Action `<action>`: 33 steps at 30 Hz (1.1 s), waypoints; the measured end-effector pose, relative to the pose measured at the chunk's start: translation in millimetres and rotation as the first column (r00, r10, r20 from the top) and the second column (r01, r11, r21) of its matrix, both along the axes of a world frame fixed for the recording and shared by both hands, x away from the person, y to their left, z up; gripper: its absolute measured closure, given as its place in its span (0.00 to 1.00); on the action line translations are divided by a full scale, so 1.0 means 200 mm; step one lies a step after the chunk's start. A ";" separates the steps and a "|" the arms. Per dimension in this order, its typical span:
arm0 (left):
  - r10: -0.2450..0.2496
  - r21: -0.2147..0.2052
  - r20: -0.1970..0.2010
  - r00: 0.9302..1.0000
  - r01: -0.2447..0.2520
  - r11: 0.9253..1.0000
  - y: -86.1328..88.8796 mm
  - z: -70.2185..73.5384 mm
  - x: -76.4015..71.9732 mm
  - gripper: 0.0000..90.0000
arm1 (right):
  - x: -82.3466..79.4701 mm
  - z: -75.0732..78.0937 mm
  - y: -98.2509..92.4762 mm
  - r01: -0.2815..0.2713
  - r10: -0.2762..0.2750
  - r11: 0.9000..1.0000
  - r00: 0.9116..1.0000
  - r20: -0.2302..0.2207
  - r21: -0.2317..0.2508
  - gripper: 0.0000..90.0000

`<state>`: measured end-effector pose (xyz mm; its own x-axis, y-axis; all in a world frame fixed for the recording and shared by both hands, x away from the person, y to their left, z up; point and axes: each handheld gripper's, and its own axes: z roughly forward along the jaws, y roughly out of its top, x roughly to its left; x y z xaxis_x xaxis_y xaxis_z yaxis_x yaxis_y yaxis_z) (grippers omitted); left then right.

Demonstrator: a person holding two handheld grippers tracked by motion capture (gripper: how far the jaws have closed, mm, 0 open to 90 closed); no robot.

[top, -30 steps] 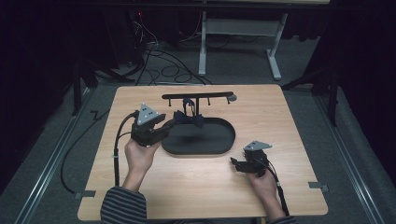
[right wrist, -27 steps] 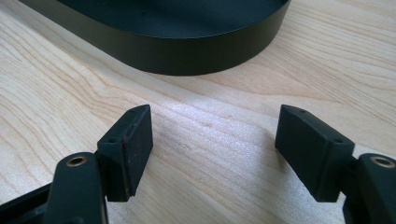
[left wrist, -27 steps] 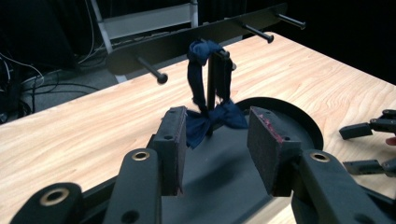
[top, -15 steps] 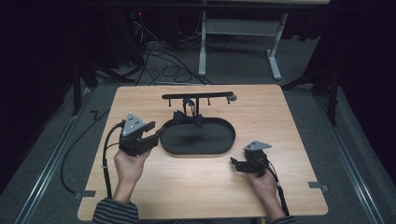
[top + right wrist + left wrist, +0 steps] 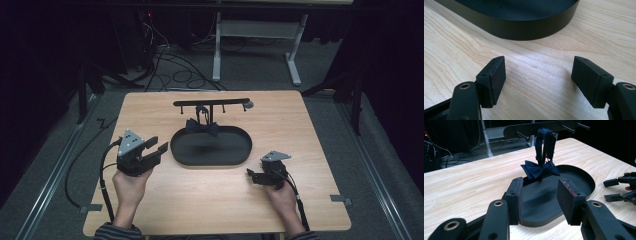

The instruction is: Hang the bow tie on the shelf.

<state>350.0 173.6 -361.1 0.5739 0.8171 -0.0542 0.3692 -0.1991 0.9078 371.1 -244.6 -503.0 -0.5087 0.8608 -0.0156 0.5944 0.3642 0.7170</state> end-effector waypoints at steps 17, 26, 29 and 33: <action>-0.002 -0.030 -0.004 1.000 0.002 1.000 0.07 -0.05 -0.11 0.61 | 0.00 0.00 0.00 0.005 -0.005 1.000 1.000 -0.002 0.002 0.32; -0.006 -0.042 -0.021 1.000 0.005 0.999 0.09 -0.09 -0.14 0.61 | 0.00 0.00 0.00 0.006 -0.006 1.000 1.000 -0.001 0.003 0.32; -0.009 -0.048 -0.026 1.000 0.008 0.999 0.09 -0.10 -0.15 0.60 | 0.00 0.00 0.00 0.008 -0.008 1.000 1.000 -0.002 0.003 0.32; -0.015 -0.047 -0.042 0.999 0.013 0.999 0.10 -0.13 -0.16 0.60 | 0.00 0.00 0.00 0.007 -0.007 1.000 1.000 -0.001 0.002 0.32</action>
<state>317.7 193.0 -387.4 0.5818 0.8049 -0.1170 0.4052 -0.1621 0.8997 371.0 -243.9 -503.0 -0.5028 0.8643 -0.0131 0.5975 0.3585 0.7173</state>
